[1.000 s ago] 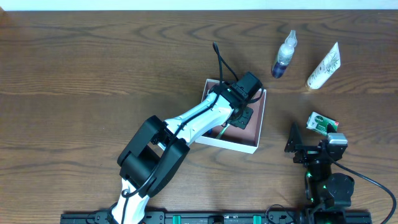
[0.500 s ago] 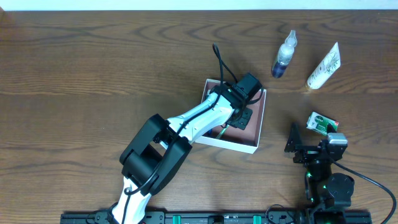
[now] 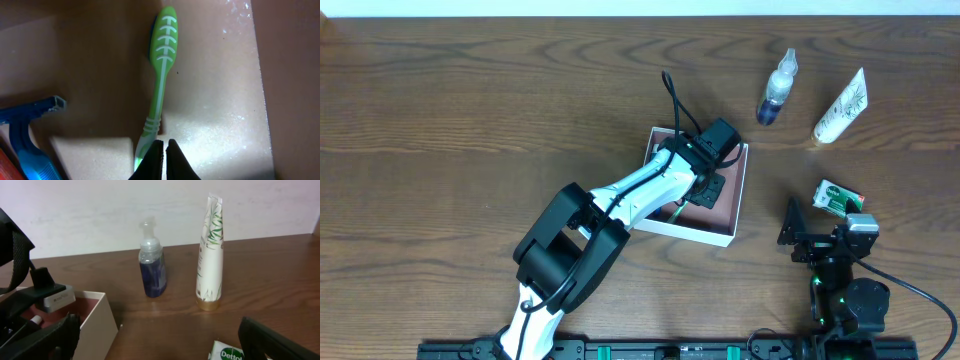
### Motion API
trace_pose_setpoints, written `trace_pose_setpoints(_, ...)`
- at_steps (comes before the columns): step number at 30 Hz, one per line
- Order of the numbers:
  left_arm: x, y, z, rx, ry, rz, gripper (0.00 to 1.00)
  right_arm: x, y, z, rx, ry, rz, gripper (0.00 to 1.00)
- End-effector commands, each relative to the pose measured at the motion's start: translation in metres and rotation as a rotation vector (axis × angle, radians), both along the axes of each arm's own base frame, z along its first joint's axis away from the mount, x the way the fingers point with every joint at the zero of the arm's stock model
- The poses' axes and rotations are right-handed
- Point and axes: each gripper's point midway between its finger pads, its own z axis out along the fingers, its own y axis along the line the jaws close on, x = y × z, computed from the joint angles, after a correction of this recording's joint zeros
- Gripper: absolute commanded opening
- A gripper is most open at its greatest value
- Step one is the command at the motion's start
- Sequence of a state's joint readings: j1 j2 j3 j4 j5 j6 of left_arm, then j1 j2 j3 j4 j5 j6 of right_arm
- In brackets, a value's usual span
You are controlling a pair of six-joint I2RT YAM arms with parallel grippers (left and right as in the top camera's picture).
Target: Pack container
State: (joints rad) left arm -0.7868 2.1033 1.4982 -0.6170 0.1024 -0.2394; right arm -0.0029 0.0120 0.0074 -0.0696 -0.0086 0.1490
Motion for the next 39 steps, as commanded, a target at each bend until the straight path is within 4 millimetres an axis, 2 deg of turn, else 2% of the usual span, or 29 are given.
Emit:
trace_pose_setpoints(1, 0.000, 0.006, -0.009, 0.033, 0.002, 0.016, 0.06, 0.000, -0.001, 0.000, -0.008, 0.000, -0.001, 0.99)
trace_pose_setpoints(32, 0.020, 0.030, -0.008, 0.158, -0.115, 0.082, 0.06, 0.000, -0.001, 0.000, -0.008, 0.000, -0.002, 0.99)
trace_pose_setpoints(39, 0.027, 0.042, -0.006, 0.217, -0.157, 0.100, 0.06, 0.000, -0.001, 0.000, -0.008, 0.000, -0.001, 0.99)
